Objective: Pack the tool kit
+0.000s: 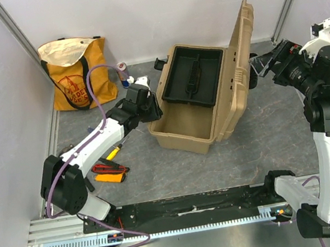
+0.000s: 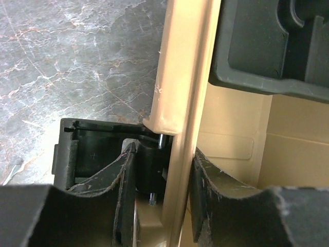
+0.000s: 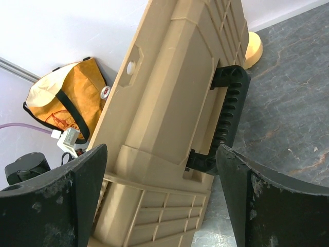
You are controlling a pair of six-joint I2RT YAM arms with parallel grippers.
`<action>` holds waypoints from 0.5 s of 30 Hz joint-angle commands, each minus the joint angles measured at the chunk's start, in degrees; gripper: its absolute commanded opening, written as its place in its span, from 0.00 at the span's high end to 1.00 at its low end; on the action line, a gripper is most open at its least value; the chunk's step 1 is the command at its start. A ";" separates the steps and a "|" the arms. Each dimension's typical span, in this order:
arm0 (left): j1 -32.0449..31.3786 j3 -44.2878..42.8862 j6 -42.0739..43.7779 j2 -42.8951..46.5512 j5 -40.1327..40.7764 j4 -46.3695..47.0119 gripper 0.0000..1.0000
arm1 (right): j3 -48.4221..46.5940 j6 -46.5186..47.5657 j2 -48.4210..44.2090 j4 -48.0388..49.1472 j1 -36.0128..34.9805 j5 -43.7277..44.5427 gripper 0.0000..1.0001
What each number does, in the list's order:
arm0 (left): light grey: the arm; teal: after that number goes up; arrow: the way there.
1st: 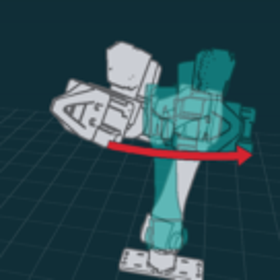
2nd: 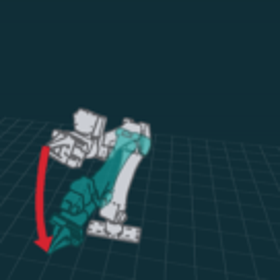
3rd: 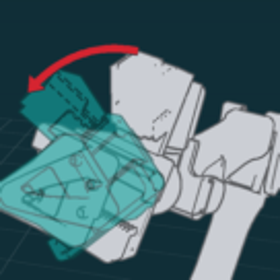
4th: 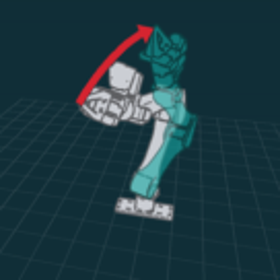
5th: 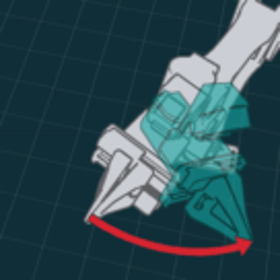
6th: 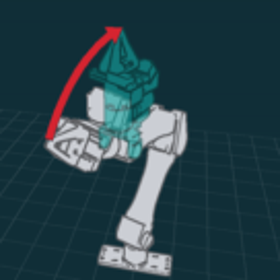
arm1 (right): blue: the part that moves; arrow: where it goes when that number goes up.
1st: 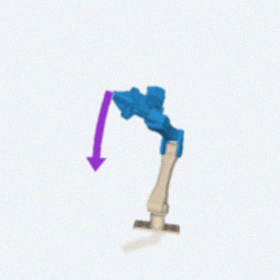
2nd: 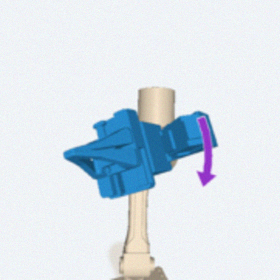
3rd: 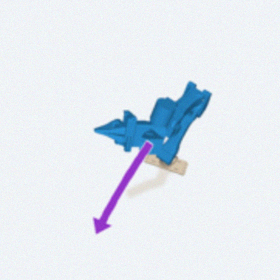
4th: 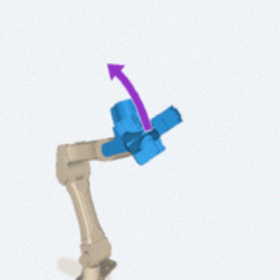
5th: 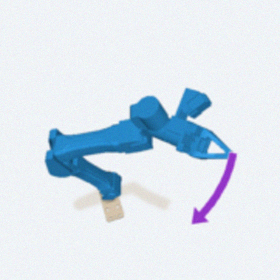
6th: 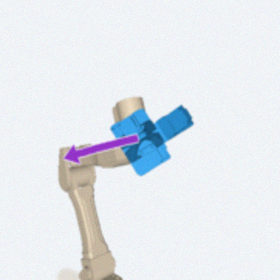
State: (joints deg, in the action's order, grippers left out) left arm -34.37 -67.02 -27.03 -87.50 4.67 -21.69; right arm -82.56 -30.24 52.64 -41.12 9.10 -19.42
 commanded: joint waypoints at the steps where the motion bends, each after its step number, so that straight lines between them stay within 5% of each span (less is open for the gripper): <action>1: 3.08 -1.09 -14.97 0.23 9.39 -3.00 0.91 | -2.86 -0.26 0.44 2.01 -0.23 -0.44 0.08; 15: 11.61 10.07 -26.24 10.95 13.45 -0.46 0.97 | -1.99 -0.70 1.67 2.71 -0.75 -1.23 0.09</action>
State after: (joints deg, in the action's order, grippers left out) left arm -27.66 -59.16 -36.51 -79.24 9.63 -21.78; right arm -83.09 -30.59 54.04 -40.73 8.82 -19.49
